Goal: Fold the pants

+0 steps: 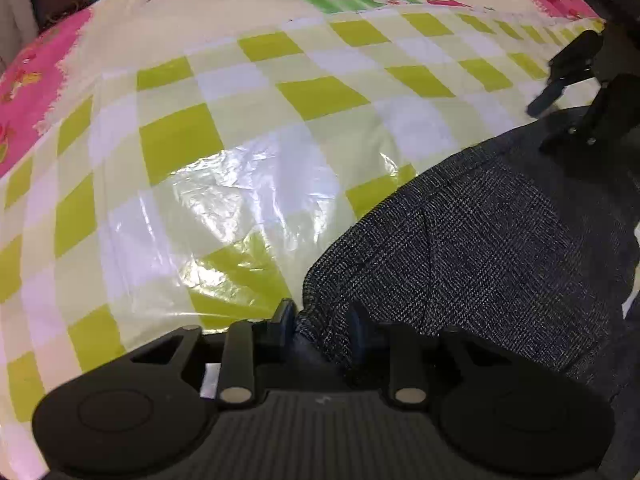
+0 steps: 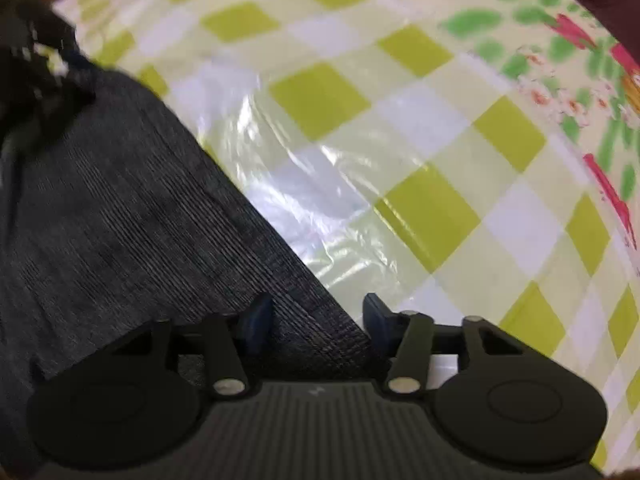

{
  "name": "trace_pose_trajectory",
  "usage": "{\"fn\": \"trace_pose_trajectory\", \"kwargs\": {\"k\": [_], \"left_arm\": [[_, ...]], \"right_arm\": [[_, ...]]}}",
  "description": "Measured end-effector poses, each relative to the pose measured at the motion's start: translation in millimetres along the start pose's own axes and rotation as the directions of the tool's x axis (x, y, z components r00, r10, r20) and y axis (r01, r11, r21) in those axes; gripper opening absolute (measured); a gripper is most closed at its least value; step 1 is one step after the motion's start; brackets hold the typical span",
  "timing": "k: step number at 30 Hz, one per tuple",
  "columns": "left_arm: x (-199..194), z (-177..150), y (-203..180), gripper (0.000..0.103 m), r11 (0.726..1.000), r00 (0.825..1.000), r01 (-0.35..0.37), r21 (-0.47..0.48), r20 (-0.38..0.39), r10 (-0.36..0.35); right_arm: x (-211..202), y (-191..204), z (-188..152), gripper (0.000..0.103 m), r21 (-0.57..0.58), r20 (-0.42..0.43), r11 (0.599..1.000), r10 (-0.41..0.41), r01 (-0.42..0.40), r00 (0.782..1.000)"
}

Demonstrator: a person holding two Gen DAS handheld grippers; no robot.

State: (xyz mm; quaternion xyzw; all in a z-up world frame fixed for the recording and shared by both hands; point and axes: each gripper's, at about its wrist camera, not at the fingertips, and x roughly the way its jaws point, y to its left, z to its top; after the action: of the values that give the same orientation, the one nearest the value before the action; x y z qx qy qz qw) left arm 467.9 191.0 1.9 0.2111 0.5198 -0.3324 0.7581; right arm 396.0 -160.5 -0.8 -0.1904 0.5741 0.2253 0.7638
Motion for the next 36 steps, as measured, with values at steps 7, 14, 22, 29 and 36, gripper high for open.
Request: {"fn": "trace_pose_trajectory", "kwargs": {"k": [7,14,22,29,36], "left_arm": [[11.4,0.9,-1.2,0.062,0.998,1.0,0.024,0.064,-0.01,-0.023],[7.5,8.8,-1.4,0.034,0.999,0.999,0.003,0.048,-0.048,-0.001],[-60.8,-24.0,-41.4,0.024,0.997,0.999,0.039,0.062,0.021,-0.041],[-136.8,-112.7,-117.7,0.024,0.988,0.988,0.153,0.003,-0.007,-0.153],[-115.7,-191.1,-154.2,0.025,0.991,0.997,0.027,-0.132,-0.064,-0.035]], "right_arm": [[8.7,1.5,-0.4,0.056,-0.025,-0.012,0.997,0.07,-0.07,0.997],[10.4,18.3,11.8,0.011,-0.034,-0.046,0.998,0.05,-0.052,0.998],[-74.5,72.1,-20.3,0.008,-0.039,-0.02,0.996,0.082,-0.083,0.996],[-152.8,175.7,-97.8,0.004,0.018,-0.104,0.972,0.236,-0.235,0.966],[-112.8,245.0,-160.0,0.004,0.127,-0.178,0.933,0.355,-0.336,0.918]]}}
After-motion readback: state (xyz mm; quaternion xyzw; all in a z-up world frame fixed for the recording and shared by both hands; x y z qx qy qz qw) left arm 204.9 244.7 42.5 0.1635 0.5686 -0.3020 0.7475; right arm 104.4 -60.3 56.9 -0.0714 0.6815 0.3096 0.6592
